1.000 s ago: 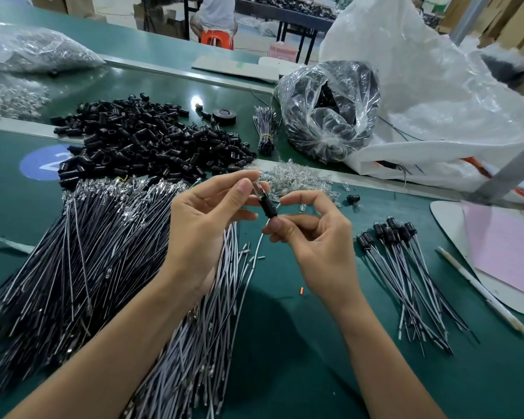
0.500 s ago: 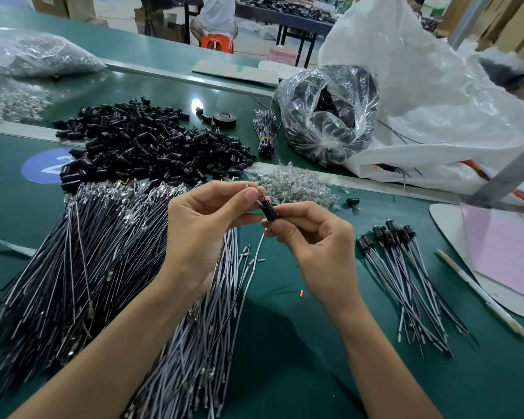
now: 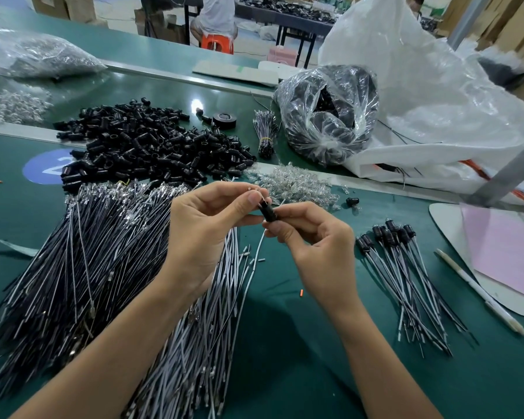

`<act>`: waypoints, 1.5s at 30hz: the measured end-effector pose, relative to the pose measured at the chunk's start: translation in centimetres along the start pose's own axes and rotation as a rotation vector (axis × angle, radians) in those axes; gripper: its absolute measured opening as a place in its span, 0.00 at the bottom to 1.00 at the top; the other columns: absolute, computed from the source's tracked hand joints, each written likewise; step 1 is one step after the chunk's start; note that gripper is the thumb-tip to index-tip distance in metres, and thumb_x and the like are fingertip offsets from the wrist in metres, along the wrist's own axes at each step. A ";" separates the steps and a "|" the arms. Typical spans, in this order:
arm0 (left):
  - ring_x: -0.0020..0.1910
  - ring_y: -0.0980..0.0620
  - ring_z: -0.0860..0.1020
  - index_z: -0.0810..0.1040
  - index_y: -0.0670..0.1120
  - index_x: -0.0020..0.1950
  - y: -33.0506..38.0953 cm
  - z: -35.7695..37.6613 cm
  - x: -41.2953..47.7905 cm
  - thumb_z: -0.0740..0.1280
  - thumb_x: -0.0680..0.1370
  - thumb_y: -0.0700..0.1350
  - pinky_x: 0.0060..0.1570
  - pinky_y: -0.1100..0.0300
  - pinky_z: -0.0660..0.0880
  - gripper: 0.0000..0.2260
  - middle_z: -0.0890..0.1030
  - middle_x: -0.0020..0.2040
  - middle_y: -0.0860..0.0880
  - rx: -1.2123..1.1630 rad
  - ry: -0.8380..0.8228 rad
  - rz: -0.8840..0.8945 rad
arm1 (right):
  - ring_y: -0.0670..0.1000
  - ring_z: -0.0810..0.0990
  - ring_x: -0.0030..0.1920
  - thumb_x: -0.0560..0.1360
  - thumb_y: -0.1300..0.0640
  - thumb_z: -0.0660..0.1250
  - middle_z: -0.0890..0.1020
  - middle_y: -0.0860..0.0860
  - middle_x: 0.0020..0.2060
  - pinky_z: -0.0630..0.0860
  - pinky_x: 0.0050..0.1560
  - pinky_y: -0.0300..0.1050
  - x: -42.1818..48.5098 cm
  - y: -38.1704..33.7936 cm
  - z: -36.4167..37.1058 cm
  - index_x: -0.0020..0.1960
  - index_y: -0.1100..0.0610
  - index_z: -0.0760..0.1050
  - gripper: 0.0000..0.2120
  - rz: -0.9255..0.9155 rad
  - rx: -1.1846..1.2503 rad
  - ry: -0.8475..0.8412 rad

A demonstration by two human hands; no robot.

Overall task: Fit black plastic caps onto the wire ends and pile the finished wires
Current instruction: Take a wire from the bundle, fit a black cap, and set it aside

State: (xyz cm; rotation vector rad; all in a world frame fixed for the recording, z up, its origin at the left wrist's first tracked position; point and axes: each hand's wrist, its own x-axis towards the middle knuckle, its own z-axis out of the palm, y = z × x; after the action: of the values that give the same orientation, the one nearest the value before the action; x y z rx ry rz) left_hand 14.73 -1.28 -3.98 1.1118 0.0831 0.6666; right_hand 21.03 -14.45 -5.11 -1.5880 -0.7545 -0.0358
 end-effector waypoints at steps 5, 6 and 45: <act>0.42 0.52 0.84 0.85 0.45 0.41 -0.1 0.1 -0.2 0.72 0.69 0.40 0.37 0.63 0.79 0.03 0.86 0.42 0.46 0.018 0.005 -0.012 | 0.44 0.84 0.37 0.74 0.62 0.72 0.86 0.46 0.36 0.78 0.42 0.37 0.1 0.3 0.2 0.44 0.48 0.82 0.09 0.020 -0.095 -0.047; 0.41 0.53 0.84 0.84 0.43 0.42 -0.2 0.2 -0.2 0.72 0.69 0.40 0.38 0.63 0.79 0.04 0.86 0.42 0.46 0.027 0.004 -0.005 | 0.43 0.83 0.36 0.74 0.63 0.72 0.85 0.45 0.36 0.77 0.42 0.35 0.1 0.4 0.2 0.44 0.49 0.82 0.08 0.007 -0.108 -0.051; 0.37 0.53 0.83 0.83 0.40 0.47 -0.7 0.1 -0.2 0.72 0.68 0.40 0.37 0.63 0.79 0.09 0.86 0.40 0.48 0.145 -0.051 0.072 | 0.48 0.84 0.35 0.74 0.65 0.71 0.86 0.51 0.38 0.79 0.42 0.40 0.2 0.4 -0.8 0.46 0.61 0.83 0.03 -0.017 -0.067 -0.130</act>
State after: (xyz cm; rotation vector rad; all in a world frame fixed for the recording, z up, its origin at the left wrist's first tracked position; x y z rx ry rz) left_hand 14.94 -1.63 -4.54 1.2754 0.0482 0.7042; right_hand 21.65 -15.06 -5.26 -1.6596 -0.8758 0.0301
